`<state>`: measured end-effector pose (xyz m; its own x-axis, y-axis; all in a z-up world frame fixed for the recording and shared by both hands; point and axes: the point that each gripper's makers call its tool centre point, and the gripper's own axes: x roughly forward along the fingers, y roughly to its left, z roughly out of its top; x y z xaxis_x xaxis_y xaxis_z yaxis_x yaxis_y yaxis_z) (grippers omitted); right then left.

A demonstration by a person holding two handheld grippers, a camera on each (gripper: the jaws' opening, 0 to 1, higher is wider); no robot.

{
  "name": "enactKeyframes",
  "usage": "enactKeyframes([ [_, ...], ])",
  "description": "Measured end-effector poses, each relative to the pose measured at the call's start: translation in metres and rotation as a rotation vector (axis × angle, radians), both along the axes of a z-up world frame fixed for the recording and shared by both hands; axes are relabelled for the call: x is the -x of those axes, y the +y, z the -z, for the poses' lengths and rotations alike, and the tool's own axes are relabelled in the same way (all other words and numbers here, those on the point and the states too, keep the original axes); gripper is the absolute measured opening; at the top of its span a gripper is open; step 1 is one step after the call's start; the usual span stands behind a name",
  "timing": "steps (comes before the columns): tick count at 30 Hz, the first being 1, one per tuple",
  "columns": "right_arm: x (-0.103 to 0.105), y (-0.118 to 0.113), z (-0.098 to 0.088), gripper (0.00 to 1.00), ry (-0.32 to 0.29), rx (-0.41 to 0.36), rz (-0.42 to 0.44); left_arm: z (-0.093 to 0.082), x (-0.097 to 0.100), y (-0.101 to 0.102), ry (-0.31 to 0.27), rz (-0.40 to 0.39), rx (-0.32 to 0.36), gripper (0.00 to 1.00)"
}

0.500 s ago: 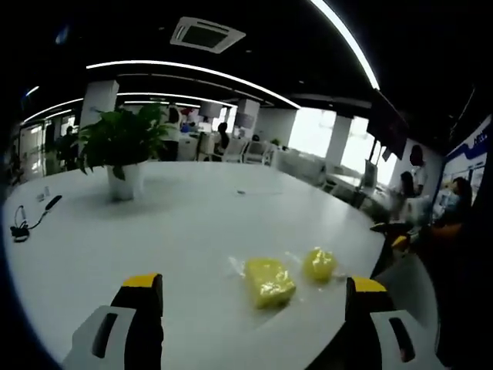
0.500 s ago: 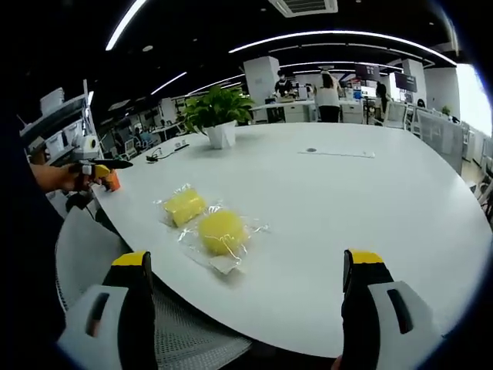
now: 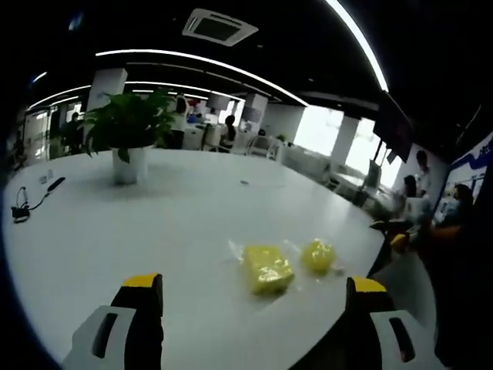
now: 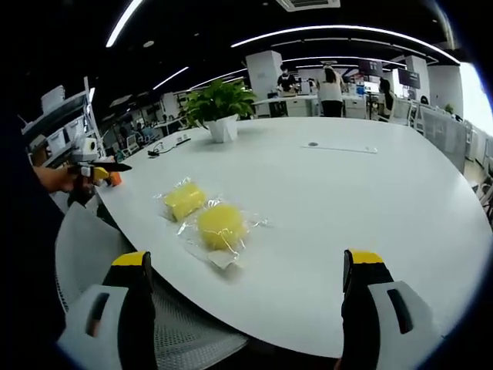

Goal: Compare the silicone blocks by pressing each to a similar depth, holding the contact briefly, and releasing to observe deformation and rebound differences across the visible hardness samples.

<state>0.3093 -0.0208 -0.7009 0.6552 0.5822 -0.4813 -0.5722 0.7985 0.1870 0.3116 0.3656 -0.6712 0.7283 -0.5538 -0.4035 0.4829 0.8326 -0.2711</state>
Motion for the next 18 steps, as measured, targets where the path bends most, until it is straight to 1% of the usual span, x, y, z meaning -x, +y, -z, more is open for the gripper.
enactKeyframes([
  [2,0.001,-0.001,0.000,0.97,0.003,0.000,-0.003,0.002,0.004,-0.002,0.005,0.005,-0.001,1.00],
  [4,0.003,0.004,-0.001,0.97,-0.004,-0.003,-0.039,0.004,0.008,-0.003,0.012,0.000,0.000,1.00],
  [5,0.006,0.007,0.000,0.97,-0.001,0.008,-0.061,0.005,0.010,-0.005,0.014,0.002,0.001,1.00],
  [6,0.010,0.010,0.004,0.97,0.003,0.050,-0.101,0.007,0.014,-0.006,0.016,0.005,0.004,1.00],
  [7,0.011,0.012,0.004,0.97,0.000,0.065,-0.116,0.008,0.016,-0.007,0.018,0.004,0.005,1.00],
  [10,0.008,0.013,0.002,0.97,0.000,0.039,-0.096,0.011,0.021,-0.008,0.024,-0.007,0.013,1.00],
  [13,0.003,0.012,0.001,0.97,0.004,0.024,-0.082,0.010,0.021,-0.007,0.023,-0.017,0.017,1.00],
  [18,-0.003,0.011,0.001,0.96,0.001,0.028,-0.083,0.006,0.014,-0.005,0.011,-0.028,0.018,1.00],
])
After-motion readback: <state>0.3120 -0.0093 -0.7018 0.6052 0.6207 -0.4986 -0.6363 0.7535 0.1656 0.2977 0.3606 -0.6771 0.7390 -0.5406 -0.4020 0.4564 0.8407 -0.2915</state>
